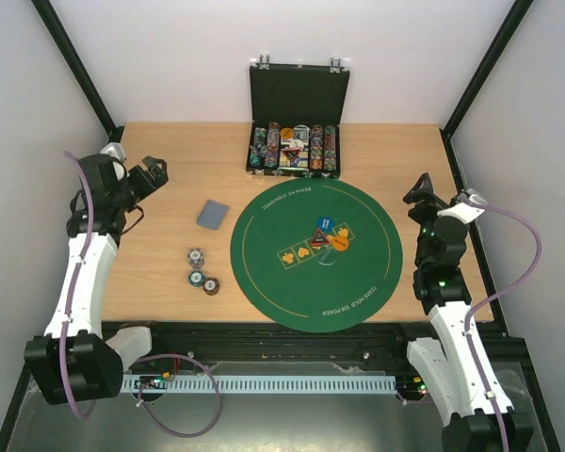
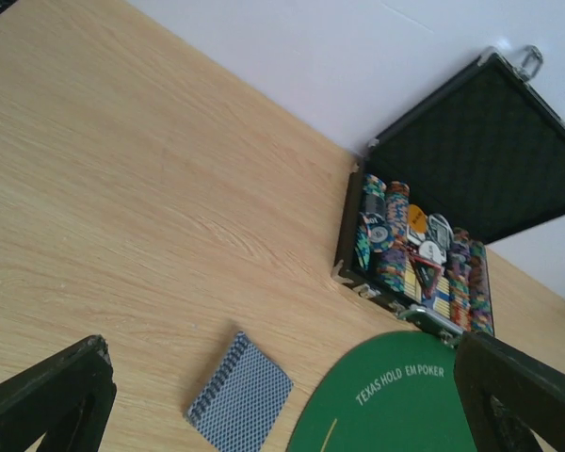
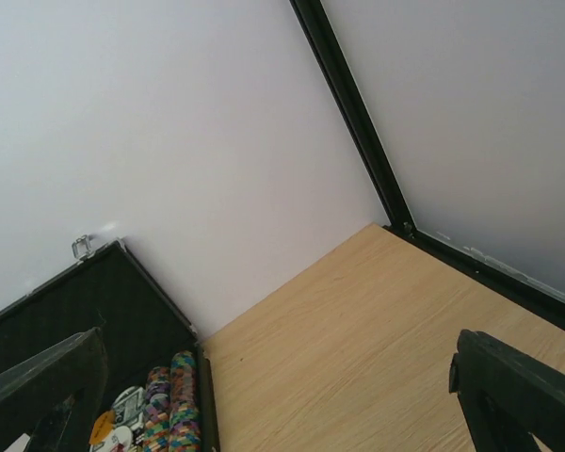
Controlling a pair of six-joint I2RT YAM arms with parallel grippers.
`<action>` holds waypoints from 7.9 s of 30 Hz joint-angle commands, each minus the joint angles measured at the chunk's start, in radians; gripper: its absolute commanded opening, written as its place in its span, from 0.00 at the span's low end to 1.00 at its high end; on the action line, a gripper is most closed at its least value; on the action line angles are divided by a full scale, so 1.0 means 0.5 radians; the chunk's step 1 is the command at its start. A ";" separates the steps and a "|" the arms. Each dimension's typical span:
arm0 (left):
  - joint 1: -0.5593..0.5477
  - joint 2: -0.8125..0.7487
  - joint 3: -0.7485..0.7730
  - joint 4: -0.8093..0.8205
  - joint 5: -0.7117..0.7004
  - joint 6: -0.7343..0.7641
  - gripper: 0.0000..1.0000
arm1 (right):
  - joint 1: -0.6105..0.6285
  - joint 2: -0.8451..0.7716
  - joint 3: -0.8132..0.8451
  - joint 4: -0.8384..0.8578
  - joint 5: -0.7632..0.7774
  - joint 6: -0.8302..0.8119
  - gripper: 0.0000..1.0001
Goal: Distribute texas hold em gaming equipment
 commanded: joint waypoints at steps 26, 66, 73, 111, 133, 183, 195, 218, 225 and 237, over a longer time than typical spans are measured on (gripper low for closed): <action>0.050 -0.508 0.082 -0.340 -0.118 0.501 0.99 | 0.061 0.564 0.315 -0.389 -0.872 0.034 0.99; -0.606 -0.291 -0.174 0.146 -0.903 0.806 1.00 | 1.151 1.724 0.501 -0.928 -0.303 0.009 0.74; -0.605 -0.280 -0.170 0.134 -0.932 0.798 0.99 | 1.235 1.788 0.492 -0.941 -0.262 0.057 0.72; -0.606 -0.252 -0.170 0.119 -0.951 0.797 0.99 | 1.413 1.868 0.457 -0.925 -0.375 0.071 0.59; -0.608 -0.242 -0.170 0.112 -0.930 0.789 0.99 | 2.215 2.112 0.601 -0.962 -0.477 0.365 0.58; -0.611 -0.182 -0.173 0.107 -0.890 0.777 1.00 | 0.736 1.826 0.437 -0.465 -0.482 0.077 0.61; -0.611 -0.189 -0.176 0.109 -0.877 0.774 1.00 | 0.736 2.237 0.737 -0.420 -0.728 0.072 0.43; -0.610 -0.158 -0.171 0.104 -0.868 0.771 0.99 | 1.181 2.702 1.117 -0.216 -1.105 0.399 0.41; -0.611 -0.151 -0.173 0.101 -0.871 0.771 0.99 | 1.190 2.637 1.198 -0.357 -0.970 0.301 0.42; -0.611 -0.148 -0.170 0.098 -0.894 0.774 0.99 | 1.297 2.281 0.957 -0.620 -0.428 -0.057 0.53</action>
